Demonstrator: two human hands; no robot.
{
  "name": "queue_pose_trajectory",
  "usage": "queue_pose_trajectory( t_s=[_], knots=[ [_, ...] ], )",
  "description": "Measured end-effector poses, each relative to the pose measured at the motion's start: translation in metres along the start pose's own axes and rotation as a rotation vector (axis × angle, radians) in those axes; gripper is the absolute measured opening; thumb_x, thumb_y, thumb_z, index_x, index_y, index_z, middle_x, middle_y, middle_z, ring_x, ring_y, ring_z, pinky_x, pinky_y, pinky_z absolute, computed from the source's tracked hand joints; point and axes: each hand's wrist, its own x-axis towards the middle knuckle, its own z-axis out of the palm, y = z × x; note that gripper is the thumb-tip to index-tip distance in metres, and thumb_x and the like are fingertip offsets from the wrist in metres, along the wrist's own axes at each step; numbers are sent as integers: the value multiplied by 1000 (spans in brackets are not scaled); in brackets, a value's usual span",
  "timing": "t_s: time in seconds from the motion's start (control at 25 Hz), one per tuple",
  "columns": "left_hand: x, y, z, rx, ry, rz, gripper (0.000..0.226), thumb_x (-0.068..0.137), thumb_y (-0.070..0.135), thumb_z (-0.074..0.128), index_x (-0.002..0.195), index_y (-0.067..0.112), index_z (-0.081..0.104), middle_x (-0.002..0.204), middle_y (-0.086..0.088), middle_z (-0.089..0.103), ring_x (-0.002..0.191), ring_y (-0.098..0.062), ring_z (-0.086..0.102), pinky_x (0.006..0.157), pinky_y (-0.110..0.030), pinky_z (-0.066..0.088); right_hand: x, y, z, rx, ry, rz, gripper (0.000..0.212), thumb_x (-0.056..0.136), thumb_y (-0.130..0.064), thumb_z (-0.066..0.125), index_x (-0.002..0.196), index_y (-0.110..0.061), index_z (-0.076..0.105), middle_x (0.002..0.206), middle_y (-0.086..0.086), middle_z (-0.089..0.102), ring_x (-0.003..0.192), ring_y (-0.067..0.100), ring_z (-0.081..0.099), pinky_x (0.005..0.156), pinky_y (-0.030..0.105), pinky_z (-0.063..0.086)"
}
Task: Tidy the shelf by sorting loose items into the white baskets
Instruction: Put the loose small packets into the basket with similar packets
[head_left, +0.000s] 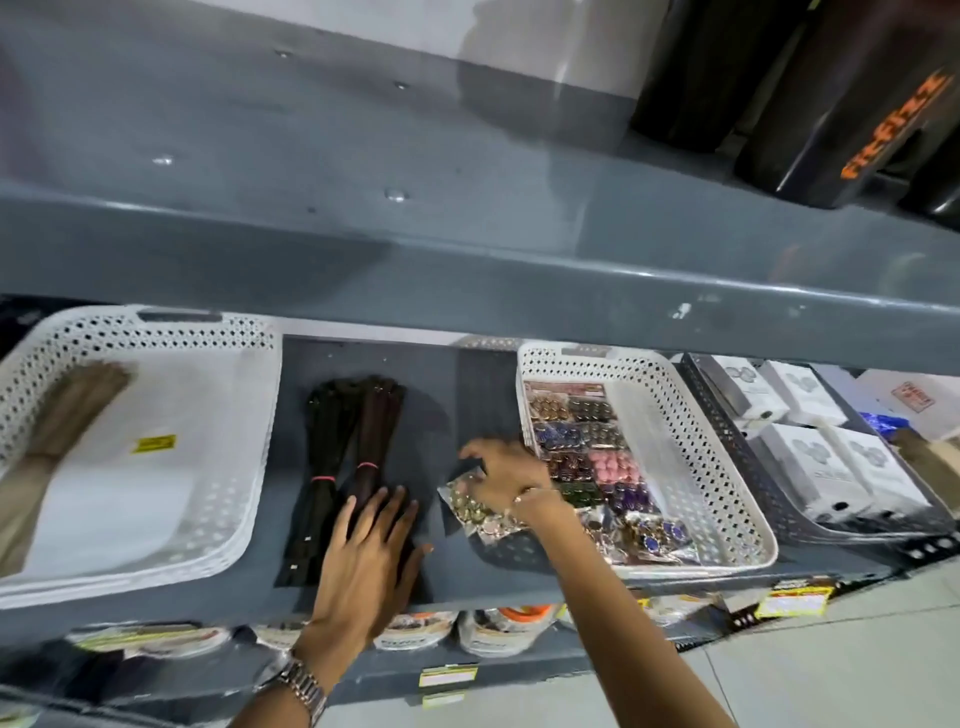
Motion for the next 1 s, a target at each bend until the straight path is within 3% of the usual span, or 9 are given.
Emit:
queue_pose_trajectory(
  t_s=[0.08,0.2,0.32,0.44,0.6,0.68,0.76,0.92,1.0],
  knots=[
    [0,-2,0,-15,-5,-9,77,94,49,0,115,11,65,122,-9,67,116,-27,60,104,-41,24,20,-12,12,-149,-91,89,49,83,-23,62,131,-21,48,139,11,49,131,31,41,110,40,36],
    [1,-5,4,-36,-5,-11,74,95,50,4,118,12,63,125,-9,65,119,-27,58,106,-41,23,32,-12,13,39,-145,149,51,74,-11,73,122,-16,57,133,11,55,125,30,49,106,40,42],
    [1,-6,7,-34,-19,2,74,94,51,5,119,12,62,126,-9,64,120,-27,57,107,-41,23,25,-9,-3,339,-71,133,29,68,-4,77,95,-12,68,106,8,71,96,21,65,85,32,54],
    [1,-4,4,-2,-37,-7,75,94,53,3,119,14,61,128,-8,63,122,-25,56,107,-41,23,8,17,-39,700,68,164,26,69,-9,79,73,-22,57,79,-3,64,79,14,59,62,16,47],
    [0,0,3,37,-54,-7,76,94,54,2,121,15,61,128,-7,63,120,-24,57,106,-43,23,-21,99,-62,1157,276,375,16,76,-9,72,88,-17,66,97,32,64,65,13,54,50,19,48],
    [0,-2,3,35,-66,-14,76,94,54,2,120,14,61,127,-7,64,119,-24,58,106,-43,23,-25,129,-46,1060,236,521,33,78,-11,70,111,-8,63,95,20,66,59,9,49,38,13,47],
    [0,-2,4,39,-58,-20,76,94,55,3,120,14,61,127,-7,64,119,-24,58,106,-43,24,-20,141,-28,985,183,603,36,78,-12,70,113,-8,61,111,12,63,64,8,50,36,9,47],
    [0,-1,3,50,-68,-19,76,94,55,2,123,14,59,130,-7,61,122,-25,55,107,-43,23,-6,142,-11,855,165,571,41,77,-10,73,115,-8,60,128,16,59,89,20,61,41,12,52],
    [0,-1,4,47,-62,-18,76,94,55,1,124,14,58,132,-7,60,124,-24,54,108,-45,25,-7,142,-12,753,151,528,46,76,-11,74,119,-7,58,130,15,58,106,26,61,57,19,57]
  ],
)
